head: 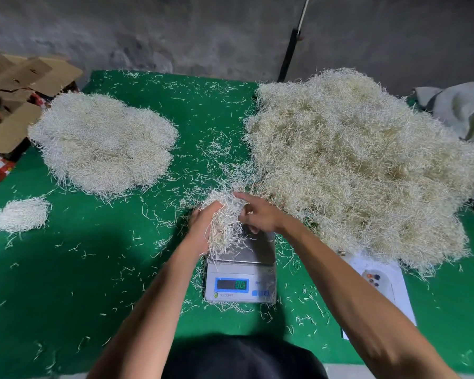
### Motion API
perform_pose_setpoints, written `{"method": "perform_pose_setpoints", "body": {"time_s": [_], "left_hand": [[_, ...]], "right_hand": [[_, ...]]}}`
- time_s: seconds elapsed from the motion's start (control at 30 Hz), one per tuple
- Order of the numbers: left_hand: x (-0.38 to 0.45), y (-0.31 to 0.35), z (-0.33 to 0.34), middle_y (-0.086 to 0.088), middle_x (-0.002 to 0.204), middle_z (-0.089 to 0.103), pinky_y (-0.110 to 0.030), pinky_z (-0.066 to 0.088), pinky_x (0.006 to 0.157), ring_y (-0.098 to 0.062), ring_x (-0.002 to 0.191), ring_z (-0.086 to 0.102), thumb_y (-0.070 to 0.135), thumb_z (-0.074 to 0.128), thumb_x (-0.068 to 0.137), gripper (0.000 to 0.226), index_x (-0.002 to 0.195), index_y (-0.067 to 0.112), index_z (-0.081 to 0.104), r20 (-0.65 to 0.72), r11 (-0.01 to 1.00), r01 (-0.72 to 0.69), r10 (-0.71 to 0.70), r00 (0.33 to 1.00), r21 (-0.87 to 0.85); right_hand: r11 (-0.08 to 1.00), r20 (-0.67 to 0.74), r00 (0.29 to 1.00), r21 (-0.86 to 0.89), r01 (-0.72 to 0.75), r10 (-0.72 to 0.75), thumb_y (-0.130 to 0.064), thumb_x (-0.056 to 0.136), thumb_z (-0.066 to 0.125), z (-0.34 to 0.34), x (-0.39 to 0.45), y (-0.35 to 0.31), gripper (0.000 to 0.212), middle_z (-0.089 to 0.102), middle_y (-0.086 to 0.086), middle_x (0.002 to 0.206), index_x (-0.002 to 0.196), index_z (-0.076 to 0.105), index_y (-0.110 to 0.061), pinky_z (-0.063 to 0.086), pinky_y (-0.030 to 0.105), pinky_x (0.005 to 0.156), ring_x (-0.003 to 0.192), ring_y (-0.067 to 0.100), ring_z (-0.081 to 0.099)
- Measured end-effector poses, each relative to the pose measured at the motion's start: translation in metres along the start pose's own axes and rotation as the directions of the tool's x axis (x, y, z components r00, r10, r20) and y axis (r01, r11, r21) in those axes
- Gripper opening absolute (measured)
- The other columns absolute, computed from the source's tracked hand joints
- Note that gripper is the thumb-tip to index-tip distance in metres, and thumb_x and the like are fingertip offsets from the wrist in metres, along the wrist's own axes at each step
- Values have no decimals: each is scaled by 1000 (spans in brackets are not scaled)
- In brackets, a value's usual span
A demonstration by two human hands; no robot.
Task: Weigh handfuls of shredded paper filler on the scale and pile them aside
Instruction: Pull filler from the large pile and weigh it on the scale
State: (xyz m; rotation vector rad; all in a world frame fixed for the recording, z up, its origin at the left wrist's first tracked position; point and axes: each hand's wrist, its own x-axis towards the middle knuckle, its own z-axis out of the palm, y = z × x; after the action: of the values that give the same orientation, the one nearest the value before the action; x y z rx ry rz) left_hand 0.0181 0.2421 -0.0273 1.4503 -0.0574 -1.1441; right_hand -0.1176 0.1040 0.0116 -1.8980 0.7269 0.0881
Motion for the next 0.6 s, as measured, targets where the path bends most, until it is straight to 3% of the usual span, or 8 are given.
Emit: {"method": "perform_pose_setpoints", "body": {"time_s": [0.07, 0.1, 0.17, 0.3, 0.4, 0.47, 0.53, 0.6], "left_hand": [[0, 1, -3, -4, 163, 30, -63, 33, 111, -33, 144, 37, 79, 85, 31, 140, 153, 37, 32, 32, 999, -7, 9, 999, -43], [-2, 3, -6, -3, 162, 31, -61, 31, 112, -32, 144, 35, 79, 85, 32, 137, 152, 36, 34, 16, 998, -16, 17, 1000, -59], [-3, 3, -17, 4, 162, 28, -60, 28, 112, -29, 146, 30, 75, 81, 44, 124, 152, 41, 31, -35, 997, -30, 28, 999, -71], [-7, -2, -19, 6, 165, 22, -59, 23, 114, -26, 150, 23, 69, 76, 60, 108, 154, 40, 30, -25, 998, -11, 9, 1000, -70], [-9, -5, -20, -12, 145, 51, -51, 47, 103, -31, 126, 54, 69, 65, 73, 78, 136, 24, 51, 45, 993, 10, -4, 999, -121], [-8, -5, -32, -9, 132, 58, -41, 53, 90, -23, 109, 60, 65, 61, 85, 59, 128, 25, 55, -4, 979, -42, 42, 999, -201], [-2, -7, -42, 0, 140, 49, -32, 41, 100, -15, 118, 53, 60, 64, 86, 71, 144, 24, 46, -67, 976, -84, 72, 995, -200], [2, -7, -38, -4, 150, 42, -39, 33, 111, -19, 134, 42, 61, 70, 78, 84, 149, 24, 41, -80, 981, -77, 63, 995, -180]], "right_hand": [[990, -111, 994, -139, -14, -1, -20, 101, 62, 7, 6, 1, 14, 65, 9, 88, 114, 66, -17, 54, 24, 59, 61, 12, 62], [981, -189, 982, -195, -19, -18, -24, 102, 61, 7, 8, 3, 15, 66, 11, 85, 98, 68, -11, 55, 31, 62, 61, 14, 62], [982, -306, 952, -172, -77, 21, -29, 103, 61, 4, 11, 9, 30, 67, 15, 80, 92, 69, -2, 55, 36, 61, 60, 19, 59], [994, -408, 908, -18, -108, 92, -26, 102, 62, -6, 11, 12, 26, 74, 7, 78, 100, 75, -4, 46, 21, 45, 45, 6, 57], [926, -498, 804, 340, -165, 326, -19, 102, 62, -26, 15, 21, 24, 76, 15, 89, 105, 74, 2, 50, 28, 52, 55, 17, 61], [841, -510, 727, 514, -172, 460, -17, 102, 60, -50, 9, 30, 26, 74, 20, 98, 111, 71, 5, 54, 36, 67, 69, 23, 62], [799, -520, 720, 596, -80, 460, -12, 104, 56, -69, 4, 37, 33, 71, 19, 110, 131, 61, 6, 60, 36, 73, 76, 24, 68], [760, -511, 748, 649, 14, 423, -5, 105, 51, -76, 3, 34, 53, 62, 22, 131, 156, 33, -2, 61, 37, 76, 86, 28, 72]]}}
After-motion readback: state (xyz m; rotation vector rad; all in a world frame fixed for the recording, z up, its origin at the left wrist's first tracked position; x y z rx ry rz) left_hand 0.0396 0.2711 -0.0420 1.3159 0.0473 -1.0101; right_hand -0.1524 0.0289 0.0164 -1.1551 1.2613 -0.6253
